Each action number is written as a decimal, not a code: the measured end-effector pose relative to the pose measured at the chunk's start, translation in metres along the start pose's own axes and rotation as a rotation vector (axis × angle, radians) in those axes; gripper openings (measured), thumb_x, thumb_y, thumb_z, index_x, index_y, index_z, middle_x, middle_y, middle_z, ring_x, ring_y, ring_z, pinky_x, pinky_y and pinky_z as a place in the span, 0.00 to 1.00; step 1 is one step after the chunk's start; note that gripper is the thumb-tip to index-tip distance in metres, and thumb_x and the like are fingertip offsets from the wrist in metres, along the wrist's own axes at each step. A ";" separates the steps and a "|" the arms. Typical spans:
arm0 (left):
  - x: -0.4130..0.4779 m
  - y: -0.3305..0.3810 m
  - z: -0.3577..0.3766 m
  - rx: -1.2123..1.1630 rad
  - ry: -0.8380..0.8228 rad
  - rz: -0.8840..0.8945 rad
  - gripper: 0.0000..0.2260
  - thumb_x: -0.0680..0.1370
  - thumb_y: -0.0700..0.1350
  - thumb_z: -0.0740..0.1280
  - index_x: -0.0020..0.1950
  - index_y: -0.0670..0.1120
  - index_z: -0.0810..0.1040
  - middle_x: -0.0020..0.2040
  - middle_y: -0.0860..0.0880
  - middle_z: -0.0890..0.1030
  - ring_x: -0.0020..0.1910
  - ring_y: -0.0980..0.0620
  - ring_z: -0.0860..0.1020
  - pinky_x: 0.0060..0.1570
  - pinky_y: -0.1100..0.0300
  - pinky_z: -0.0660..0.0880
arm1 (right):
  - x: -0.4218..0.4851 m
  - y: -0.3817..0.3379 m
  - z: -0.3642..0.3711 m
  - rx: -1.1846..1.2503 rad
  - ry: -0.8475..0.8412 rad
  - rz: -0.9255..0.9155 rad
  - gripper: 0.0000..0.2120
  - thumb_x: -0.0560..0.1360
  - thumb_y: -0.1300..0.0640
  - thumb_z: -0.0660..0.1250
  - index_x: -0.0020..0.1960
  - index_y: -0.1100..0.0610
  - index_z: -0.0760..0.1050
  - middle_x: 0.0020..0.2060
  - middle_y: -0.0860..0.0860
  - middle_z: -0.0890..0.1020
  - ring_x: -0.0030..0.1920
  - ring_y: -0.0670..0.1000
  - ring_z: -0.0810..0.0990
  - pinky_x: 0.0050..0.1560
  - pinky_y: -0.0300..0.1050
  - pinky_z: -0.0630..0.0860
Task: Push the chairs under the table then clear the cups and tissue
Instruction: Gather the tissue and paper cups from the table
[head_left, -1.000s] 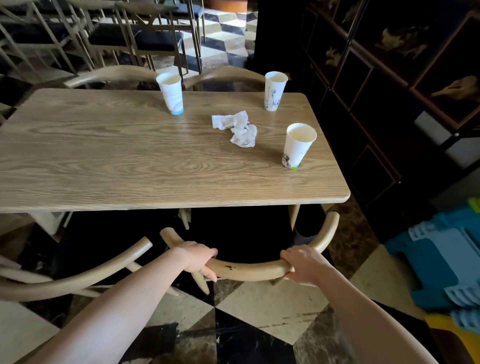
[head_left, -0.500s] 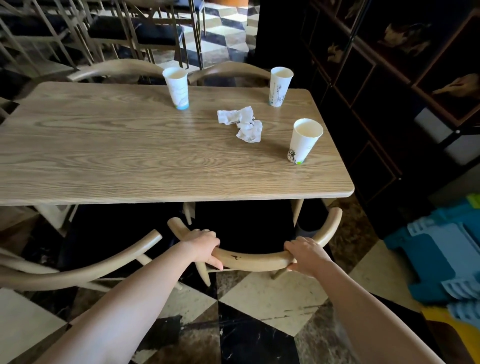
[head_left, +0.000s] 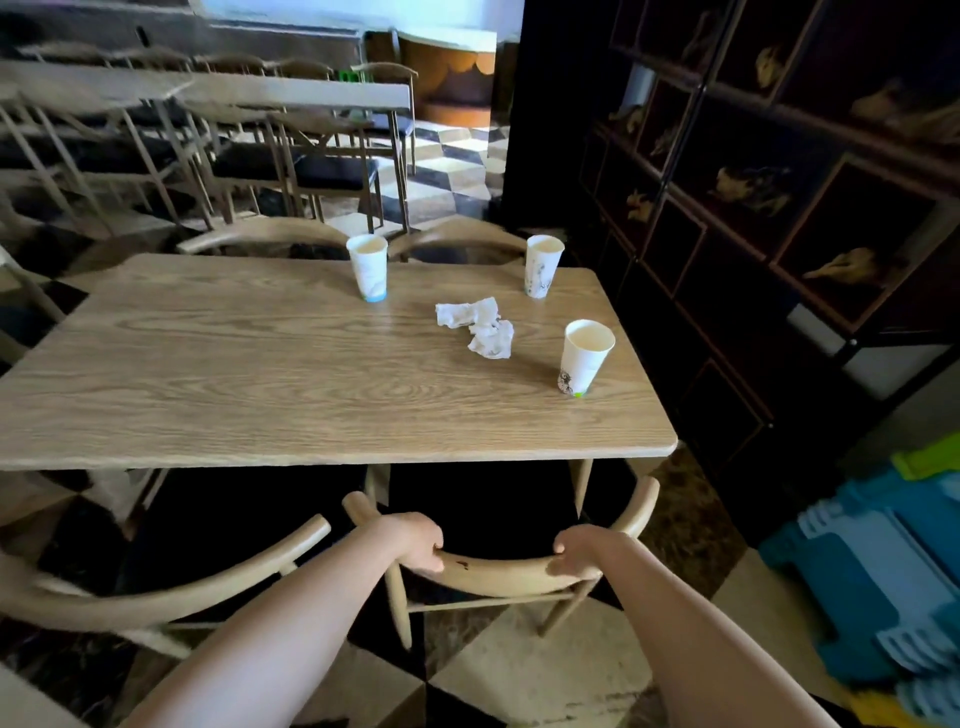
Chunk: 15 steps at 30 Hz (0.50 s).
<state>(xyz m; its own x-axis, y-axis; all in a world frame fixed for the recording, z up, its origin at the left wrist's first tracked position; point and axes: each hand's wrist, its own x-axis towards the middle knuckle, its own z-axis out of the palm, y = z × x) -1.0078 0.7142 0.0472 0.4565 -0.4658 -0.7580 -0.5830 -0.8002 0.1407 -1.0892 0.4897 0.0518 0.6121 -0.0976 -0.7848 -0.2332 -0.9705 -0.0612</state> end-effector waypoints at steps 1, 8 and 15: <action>-0.004 0.001 -0.010 -0.002 -0.005 0.012 0.24 0.81 0.54 0.57 0.73 0.43 0.66 0.71 0.43 0.70 0.67 0.43 0.72 0.64 0.51 0.70 | -0.004 -0.001 -0.009 0.013 -0.010 -0.002 0.25 0.80 0.45 0.56 0.69 0.62 0.68 0.69 0.57 0.70 0.68 0.58 0.69 0.68 0.49 0.66; -0.004 -0.003 -0.074 0.041 0.068 -0.016 0.22 0.81 0.52 0.57 0.70 0.41 0.71 0.68 0.42 0.74 0.65 0.42 0.74 0.62 0.52 0.71 | -0.001 -0.005 -0.080 0.006 -0.055 -0.054 0.23 0.81 0.45 0.54 0.65 0.60 0.72 0.53 0.58 0.81 0.46 0.53 0.75 0.48 0.43 0.71; 0.036 -0.033 -0.132 -0.059 0.134 -0.073 0.17 0.78 0.52 0.62 0.61 0.42 0.78 0.59 0.44 0.80 0.59 0.43 0.78 0.60 0.54 0.74 | 0.040 -0.004 -0.161 0.079 0.054 -0.073 0.25 0.78 0.42 0.60 0.63 0.62 0.75 0.49 0.54 0.81 0.46 0.53 0.78 0.33 0.38 0.70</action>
<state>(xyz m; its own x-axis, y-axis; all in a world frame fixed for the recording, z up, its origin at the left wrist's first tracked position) -0.8839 0.6743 0.0993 0.5843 -0.4484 -0.6764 -0.5059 -0.8530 0.1284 -0.9415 0.4539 0.1199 0.6689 -0.0415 -0.7422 -0.2442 -0.9553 -0.1668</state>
